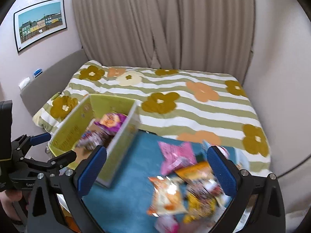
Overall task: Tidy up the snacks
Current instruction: 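Move both tools back toward the snack pile, then grasp the orange egg cake bag with the left tool while the right tool grasps the white printed bag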
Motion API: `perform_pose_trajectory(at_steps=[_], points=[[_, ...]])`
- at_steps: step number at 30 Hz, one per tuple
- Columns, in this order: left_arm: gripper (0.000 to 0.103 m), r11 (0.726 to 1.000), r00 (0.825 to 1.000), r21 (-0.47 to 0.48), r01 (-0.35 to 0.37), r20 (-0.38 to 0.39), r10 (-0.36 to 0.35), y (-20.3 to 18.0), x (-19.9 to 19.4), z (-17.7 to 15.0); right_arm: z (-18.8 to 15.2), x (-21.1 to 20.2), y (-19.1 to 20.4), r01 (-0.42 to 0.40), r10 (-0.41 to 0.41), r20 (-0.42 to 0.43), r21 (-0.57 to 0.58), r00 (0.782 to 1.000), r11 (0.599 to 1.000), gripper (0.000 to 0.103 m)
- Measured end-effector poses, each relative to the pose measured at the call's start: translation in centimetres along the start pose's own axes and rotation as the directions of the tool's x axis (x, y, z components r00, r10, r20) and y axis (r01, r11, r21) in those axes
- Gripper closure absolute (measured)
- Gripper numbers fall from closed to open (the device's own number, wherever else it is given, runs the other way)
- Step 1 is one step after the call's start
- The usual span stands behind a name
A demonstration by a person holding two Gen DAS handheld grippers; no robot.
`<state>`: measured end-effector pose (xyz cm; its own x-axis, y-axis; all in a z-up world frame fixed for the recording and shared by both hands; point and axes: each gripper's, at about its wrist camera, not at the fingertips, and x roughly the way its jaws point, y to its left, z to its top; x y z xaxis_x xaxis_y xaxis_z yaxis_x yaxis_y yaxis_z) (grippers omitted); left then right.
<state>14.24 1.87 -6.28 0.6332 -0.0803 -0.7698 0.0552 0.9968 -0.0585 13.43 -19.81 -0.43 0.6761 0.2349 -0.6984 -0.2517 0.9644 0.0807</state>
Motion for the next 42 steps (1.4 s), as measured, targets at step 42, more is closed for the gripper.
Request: perform_pose_trajectory(at_steps=[42], points=[[0.008,0.991,0.942,-0.136,0.016,-0.33,-0.06,-15.6,22.3,-7.4,-18.4,5.7,-14.2,-0.088,0.006,-0.344,-0.225,0.939,0.97,0.0]])
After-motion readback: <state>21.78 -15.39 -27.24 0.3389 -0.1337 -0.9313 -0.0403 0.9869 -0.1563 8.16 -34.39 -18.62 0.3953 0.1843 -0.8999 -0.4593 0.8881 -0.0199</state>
